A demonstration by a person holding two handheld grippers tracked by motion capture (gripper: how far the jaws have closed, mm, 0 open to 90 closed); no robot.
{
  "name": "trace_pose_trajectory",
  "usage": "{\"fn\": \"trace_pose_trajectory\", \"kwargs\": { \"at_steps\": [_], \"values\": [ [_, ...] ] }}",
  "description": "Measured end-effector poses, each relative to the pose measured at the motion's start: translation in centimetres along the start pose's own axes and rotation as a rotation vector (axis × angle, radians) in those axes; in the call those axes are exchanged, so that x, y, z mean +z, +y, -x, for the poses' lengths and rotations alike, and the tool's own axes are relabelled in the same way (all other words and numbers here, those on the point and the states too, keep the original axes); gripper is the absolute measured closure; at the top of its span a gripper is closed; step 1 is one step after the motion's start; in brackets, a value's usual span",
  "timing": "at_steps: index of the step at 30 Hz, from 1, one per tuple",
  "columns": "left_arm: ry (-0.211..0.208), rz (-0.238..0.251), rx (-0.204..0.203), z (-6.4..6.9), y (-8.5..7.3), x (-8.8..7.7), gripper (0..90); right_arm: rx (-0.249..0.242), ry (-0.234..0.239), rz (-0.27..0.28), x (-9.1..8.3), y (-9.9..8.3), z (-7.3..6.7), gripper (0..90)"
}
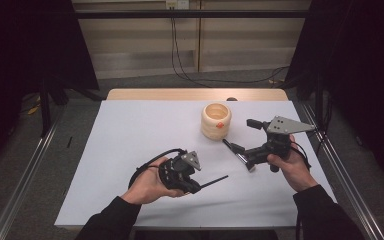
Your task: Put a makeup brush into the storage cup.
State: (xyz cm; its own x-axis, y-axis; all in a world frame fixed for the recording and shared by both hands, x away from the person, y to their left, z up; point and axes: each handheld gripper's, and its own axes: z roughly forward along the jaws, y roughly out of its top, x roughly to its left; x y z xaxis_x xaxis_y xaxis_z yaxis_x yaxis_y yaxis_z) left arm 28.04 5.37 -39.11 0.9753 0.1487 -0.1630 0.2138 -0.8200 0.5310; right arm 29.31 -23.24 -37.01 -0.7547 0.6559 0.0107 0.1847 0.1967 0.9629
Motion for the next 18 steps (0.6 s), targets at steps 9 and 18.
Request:
{"fn": "trace_pose_trajectory", "kwargs": {
  "at_steps": [9,18],
  "values": [
    [-0.007,-0.025,0.015,-0.03,0.02,0.13,83.4,-0.02,0.078,-0.153,0.59,0.41,-0.25,13.7],
    [-0.008,-0.039,0.012,-0.04,0.1,0.23,83.3,-0.079,0.187,-0.233,0.79,0.87,-0.82,8.6]
  ]
}}
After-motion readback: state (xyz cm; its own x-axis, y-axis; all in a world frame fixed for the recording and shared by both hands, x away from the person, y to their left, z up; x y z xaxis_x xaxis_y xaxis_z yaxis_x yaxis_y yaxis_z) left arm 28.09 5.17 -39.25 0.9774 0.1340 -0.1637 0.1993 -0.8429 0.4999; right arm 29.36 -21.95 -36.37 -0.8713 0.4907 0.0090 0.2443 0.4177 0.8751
